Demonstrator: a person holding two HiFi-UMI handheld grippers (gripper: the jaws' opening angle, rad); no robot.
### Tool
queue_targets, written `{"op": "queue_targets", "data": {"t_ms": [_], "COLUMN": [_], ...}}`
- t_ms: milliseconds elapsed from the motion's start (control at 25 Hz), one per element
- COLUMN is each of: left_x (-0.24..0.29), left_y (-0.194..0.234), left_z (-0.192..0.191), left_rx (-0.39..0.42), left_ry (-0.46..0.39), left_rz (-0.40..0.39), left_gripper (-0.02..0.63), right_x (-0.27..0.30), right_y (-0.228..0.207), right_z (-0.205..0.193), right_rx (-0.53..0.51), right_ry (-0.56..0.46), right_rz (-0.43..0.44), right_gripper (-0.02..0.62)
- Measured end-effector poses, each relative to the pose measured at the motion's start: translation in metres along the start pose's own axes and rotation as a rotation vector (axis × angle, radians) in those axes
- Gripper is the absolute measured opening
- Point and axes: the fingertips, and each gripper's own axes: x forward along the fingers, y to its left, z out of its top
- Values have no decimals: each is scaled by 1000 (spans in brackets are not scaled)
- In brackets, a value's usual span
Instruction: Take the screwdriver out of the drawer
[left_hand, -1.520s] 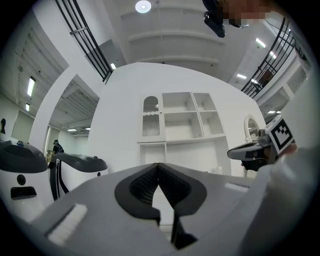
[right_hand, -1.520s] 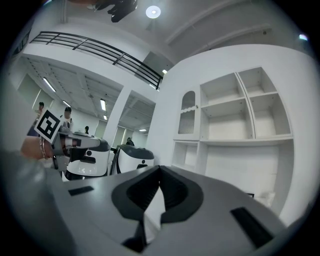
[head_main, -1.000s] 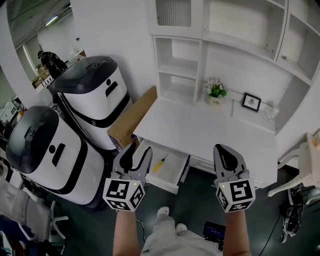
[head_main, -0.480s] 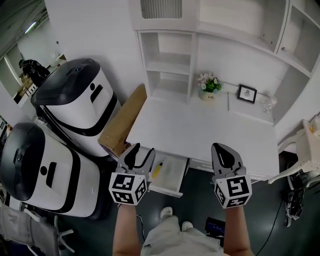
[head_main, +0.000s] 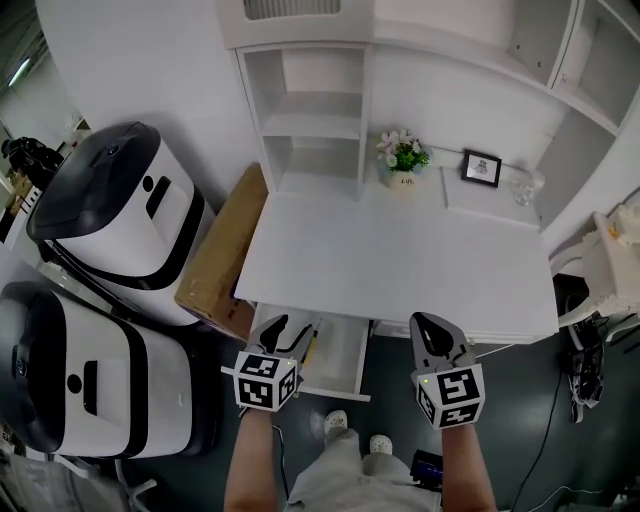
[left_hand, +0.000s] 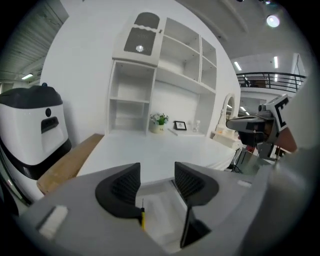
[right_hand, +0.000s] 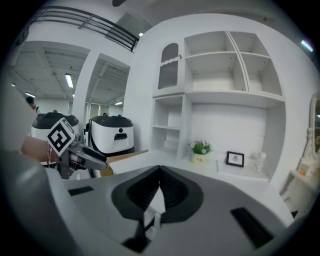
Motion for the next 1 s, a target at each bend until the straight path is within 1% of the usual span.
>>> {"op": "queue_targets", "data": {"t_ms": [320,640,760,1000], "left_x": [41,91,108,134], "left_y": [8,18,21,26], "left_z": [-71,-132,-150,-182], "left_rx": [-18,-17,-17,-11], "left_ry": [247,506,576,691], "left_rz": [-75,-122,-128,-128], "left_gripper": [221,221,221,221], "right_x": [16,24,26,30], "right_y": [8,11,9,6], "right_z": [-62,-105,-120,-145], "right_rx": [80,135,155,187], "right_ry": [127,215,249,315], "right_rz": [-28,-62,-81,-109], "right_gripper": [6,6,6,6]}}
